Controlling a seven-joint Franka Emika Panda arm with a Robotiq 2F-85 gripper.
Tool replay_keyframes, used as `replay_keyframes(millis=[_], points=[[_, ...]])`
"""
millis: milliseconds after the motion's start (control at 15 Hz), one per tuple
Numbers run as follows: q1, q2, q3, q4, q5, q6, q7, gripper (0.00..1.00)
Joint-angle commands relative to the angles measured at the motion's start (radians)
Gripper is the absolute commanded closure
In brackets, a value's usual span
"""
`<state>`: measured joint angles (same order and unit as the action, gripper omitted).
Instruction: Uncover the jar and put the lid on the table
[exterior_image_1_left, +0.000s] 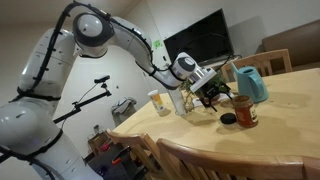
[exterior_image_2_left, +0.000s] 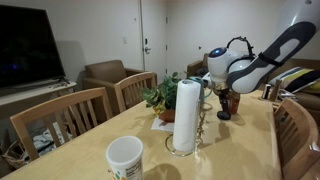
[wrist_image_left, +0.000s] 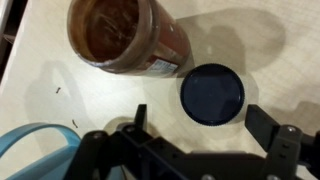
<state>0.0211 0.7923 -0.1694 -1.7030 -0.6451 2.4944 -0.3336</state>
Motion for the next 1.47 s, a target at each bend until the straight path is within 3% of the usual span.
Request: replay_keyframes(millis=[0,267,600,867,933,1000,1133,1400], points=[[0.050,-0.125,-0.040,-0.147,-0.040,0.025,0.221,0.00],[0.035,-0.240,-0.047,-0.265,-0.020,0.073,0.406,0.00],[0.002,-0.393,-0.076,-0.438,-0.032,0.205,0.508,0.00],[-0.023,-0.491,-0.115,-0.577,-0.047,0.365,0.502,0.00],[-0.054,-0.507,-0.100,-0.611,-0.038,0.433,0.427,0.00],[-0.022,-0.432,-0.108,-0.516,-0.014,0.353,0.464,0.00],[-0.044,-0.463,-0.106,-0.568,-0.020,0.411,0.441,0.00],[-0.047,-0.476,-0.102,-0.584,-0.020,0.415,0.437,0.00]])
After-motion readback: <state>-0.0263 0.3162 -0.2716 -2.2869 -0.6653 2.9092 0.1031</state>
